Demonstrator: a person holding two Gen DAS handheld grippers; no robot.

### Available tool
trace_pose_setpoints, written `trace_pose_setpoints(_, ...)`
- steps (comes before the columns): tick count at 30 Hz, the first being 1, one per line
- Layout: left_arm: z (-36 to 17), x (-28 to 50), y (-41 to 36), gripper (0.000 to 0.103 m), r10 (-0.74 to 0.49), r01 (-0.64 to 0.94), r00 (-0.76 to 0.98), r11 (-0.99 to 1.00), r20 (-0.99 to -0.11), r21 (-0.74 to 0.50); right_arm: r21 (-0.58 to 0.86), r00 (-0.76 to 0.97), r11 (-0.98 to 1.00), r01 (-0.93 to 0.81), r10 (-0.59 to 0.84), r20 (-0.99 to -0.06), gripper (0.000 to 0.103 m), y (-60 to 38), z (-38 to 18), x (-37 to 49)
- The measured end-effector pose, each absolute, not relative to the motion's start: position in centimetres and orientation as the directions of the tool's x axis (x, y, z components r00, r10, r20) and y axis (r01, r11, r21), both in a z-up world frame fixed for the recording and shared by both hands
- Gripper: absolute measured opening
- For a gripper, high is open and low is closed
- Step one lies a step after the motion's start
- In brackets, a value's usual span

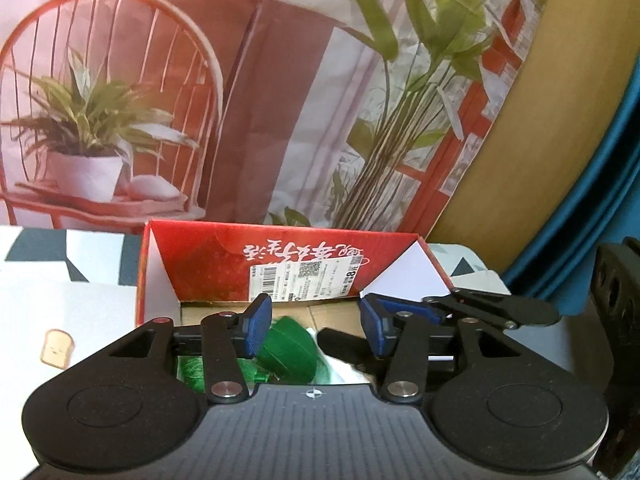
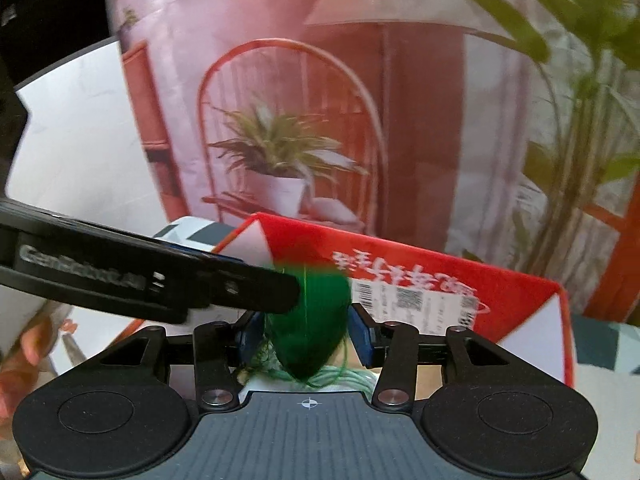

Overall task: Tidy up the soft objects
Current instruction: 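Move the left tool back to the grey knit cloth below the orange mitt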

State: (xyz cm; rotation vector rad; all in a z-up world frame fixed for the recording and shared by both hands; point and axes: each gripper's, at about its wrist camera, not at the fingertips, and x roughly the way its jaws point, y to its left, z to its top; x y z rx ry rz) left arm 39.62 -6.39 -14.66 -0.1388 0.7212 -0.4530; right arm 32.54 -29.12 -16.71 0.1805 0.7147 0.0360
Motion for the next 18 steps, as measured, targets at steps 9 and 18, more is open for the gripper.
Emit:
trace_pose_setpoints(9,-12.8,35.5,-4.5,0.052,-0.375,0.333,0.733,0.925,-0.568,-0.182,0.167,0.781,0.983,0.077,0.045,-0.624,0.044,-29.8,-16.0,28.5)
trace_pose_setpoints(18,-12.3,28.3,-0.6,0.052,-0.306,0.283,0.8,0.951,-0.516,-0.124,0.13,0.83,0.987,0.09,-0.002,-0.558,0.044,-29.3,-14.4,22.5)
